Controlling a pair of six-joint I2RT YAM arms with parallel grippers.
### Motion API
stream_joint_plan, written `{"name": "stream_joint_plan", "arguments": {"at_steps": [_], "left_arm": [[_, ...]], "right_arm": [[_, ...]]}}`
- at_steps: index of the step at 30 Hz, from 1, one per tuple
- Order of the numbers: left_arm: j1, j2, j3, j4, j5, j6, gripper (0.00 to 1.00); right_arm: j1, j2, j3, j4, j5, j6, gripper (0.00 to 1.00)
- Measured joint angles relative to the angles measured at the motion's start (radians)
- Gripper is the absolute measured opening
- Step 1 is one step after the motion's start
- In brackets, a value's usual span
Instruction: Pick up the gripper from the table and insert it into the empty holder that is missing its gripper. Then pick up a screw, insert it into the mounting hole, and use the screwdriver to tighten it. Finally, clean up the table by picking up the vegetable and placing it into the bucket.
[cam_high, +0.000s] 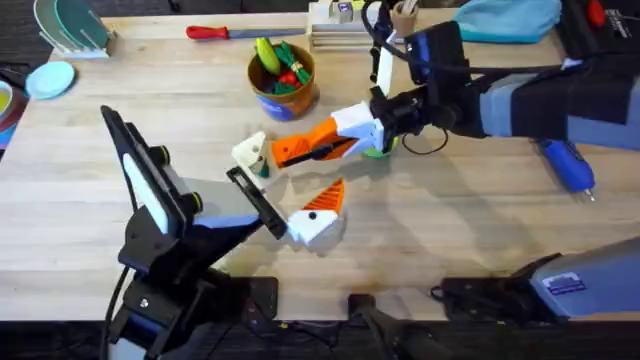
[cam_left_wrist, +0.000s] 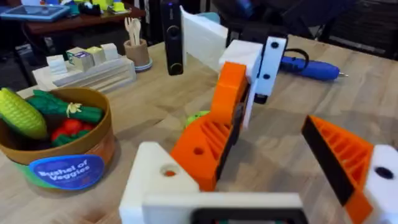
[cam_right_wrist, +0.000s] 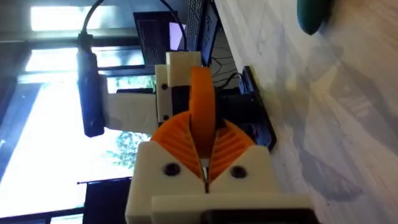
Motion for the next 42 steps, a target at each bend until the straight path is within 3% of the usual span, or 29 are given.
{"name": "stream_joint_plan", "arguments": {"at_steps": [34,42], "left_arm": [[0.004,0.0,0.0,0.0,0.024,0.0,0.993],[-0.003,0.0,0.0,0.0,0.067,0.0,0.993]], "right_arm": [[0.039,0.003,-0.002,0.116,-0.048,0.075,0.008],[0.069,0.003,-0.001,0.153,-0.047,0.086,0.008]]}}
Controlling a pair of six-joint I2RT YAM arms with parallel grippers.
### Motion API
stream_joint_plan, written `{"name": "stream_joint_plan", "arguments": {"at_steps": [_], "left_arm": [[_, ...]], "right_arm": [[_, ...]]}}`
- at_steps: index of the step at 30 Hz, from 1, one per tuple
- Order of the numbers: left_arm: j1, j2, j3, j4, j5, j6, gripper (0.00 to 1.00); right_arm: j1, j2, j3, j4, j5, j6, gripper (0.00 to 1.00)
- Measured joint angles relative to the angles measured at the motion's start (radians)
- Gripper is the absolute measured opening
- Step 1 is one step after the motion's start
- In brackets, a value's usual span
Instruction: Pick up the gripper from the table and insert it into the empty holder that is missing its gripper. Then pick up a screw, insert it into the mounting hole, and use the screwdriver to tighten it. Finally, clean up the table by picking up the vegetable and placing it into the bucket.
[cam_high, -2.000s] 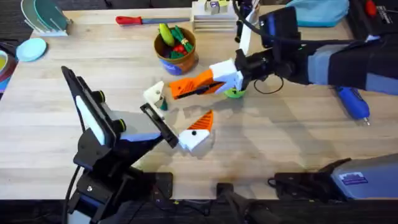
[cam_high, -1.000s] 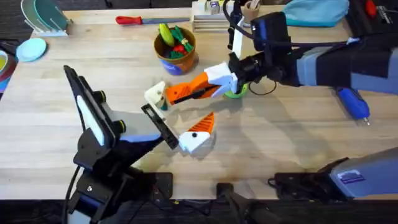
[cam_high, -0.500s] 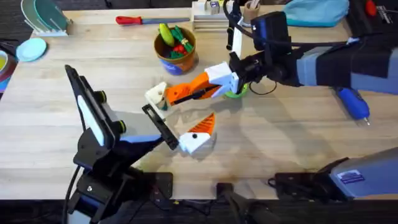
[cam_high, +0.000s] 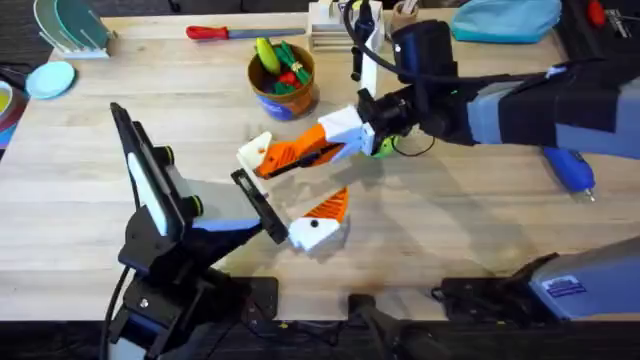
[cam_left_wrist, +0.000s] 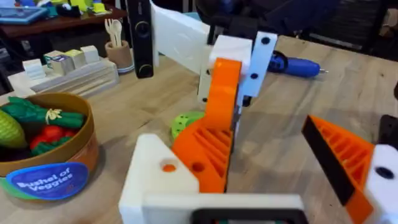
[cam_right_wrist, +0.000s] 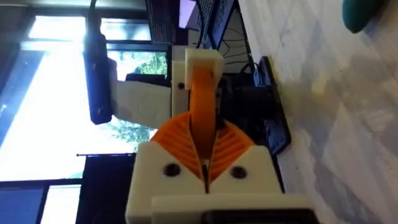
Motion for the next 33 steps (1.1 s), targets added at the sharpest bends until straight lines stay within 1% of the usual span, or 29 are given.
{"name": "stream_joint_plan", "arguments": {"at_steps": [8,14,21,33], "left_arm": [[0.0,0.0,0.0,0.001,0.028,0.0,0.993],[0.0,0.0,0.0,-0.001,0.027,-0.021,0.993],[0.002,0.0,0.0,0.0,0.024,-0.03,0.993],[0.018,0.0,0.0,0.002,0.001,-0.034,0.993]], "right_arm": [[0.0,0.011,0.011,0.021,0.048,0.004,0.008],[0.0,0.061,0.024,0.038,0.043,0.037,0.008],[0.016,0.066,0.039,0.039,0.049,0.053,0.008],[0.038,0.1,0.087,0.037,0.079,0.056,0.007]]}}
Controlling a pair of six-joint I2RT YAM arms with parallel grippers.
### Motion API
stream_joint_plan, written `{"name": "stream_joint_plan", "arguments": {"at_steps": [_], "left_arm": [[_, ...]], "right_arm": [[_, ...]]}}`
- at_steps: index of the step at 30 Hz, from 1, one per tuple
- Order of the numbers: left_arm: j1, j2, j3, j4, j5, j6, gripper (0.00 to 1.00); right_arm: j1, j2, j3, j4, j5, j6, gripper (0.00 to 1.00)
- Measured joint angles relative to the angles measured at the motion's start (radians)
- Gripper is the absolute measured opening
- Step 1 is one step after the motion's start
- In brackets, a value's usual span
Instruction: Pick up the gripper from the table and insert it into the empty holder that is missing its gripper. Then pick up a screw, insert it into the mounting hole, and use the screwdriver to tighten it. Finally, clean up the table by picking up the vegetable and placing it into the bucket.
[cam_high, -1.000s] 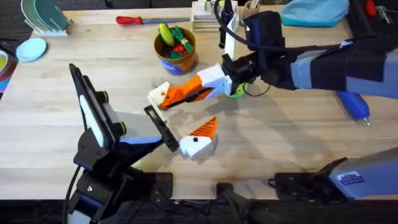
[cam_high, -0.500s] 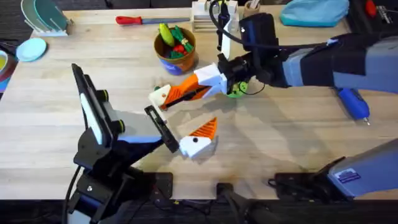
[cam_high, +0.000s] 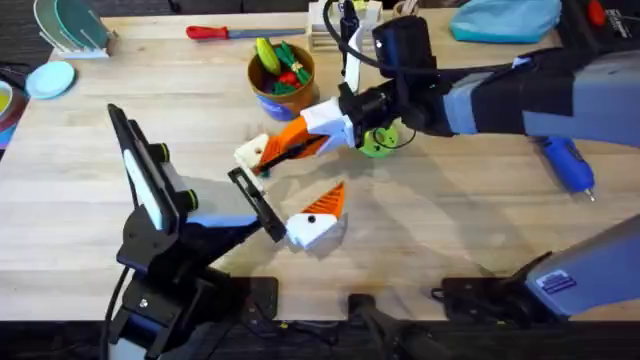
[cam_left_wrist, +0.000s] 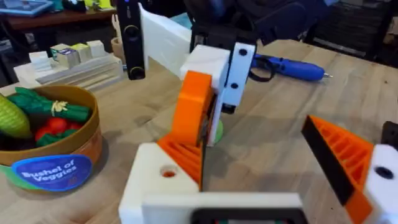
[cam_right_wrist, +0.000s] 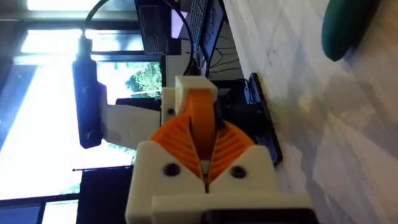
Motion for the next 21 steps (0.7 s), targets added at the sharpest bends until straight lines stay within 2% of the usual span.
{"name": "stream_joint_plan", "arguments": {"at_steps": [21], "left_arm": [[0.005,0.0,0.0,-0.001,0.019,-0.011,0.993]], "right_arm": [[0.006,0.0,0.007,-0.008,0.038,0.0,0.007]]}}
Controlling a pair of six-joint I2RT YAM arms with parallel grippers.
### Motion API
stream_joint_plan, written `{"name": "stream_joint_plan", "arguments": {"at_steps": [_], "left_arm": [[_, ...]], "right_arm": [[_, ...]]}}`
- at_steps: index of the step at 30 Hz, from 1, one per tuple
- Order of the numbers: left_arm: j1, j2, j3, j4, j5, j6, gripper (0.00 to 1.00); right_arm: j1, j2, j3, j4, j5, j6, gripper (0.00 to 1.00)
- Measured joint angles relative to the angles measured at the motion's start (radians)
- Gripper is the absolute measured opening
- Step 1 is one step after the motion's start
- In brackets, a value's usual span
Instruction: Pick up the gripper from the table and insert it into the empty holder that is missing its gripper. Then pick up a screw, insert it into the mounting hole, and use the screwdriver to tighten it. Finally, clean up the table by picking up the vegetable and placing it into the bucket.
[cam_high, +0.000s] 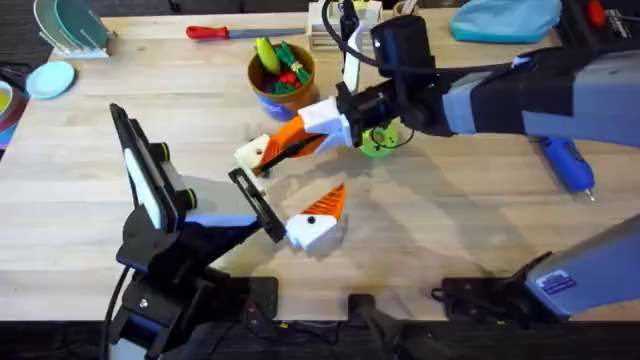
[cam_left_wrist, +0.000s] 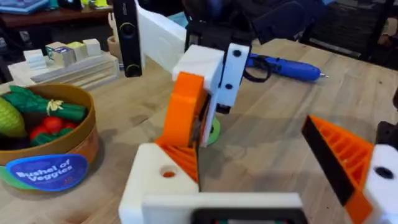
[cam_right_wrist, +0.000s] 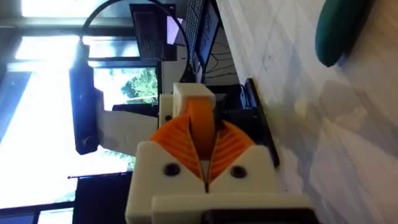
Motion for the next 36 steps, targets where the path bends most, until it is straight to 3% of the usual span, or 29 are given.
{"name": "stream_joint_plan", "arguments": {"at_steps": [8,13,17,30,36], "left_arm": [[0.0,0.0,0.0,-0.003,0.0,0.0,0.993],[0.0,0.0,0.0,-0.004,0.005,0.002,0.993],[-0.004,0.0,0.0,-0.004,0.024,0.003,0.993],[-0.006,0.0,0.0,-0.004,0.056,0.024,0.993],[-0.015,0.0,0.0,-0.005,0.087,0.031,0.993]], "right_arm": [[0.0,0.0,0.0,-0.003,-0.007,0.0,0.01],[0.001,0.01,0.003,-0.004,-0.011,0.004,0.193],[0.012,0.013,0.004,-0.003,-0.014,0.005,0.21],[-0.009,0.028,0.004,-0.004,-0.068,0.004,0.447],[-0.027,0.033,0.004,-0.002,-0.085,0.005,0.477]]}}
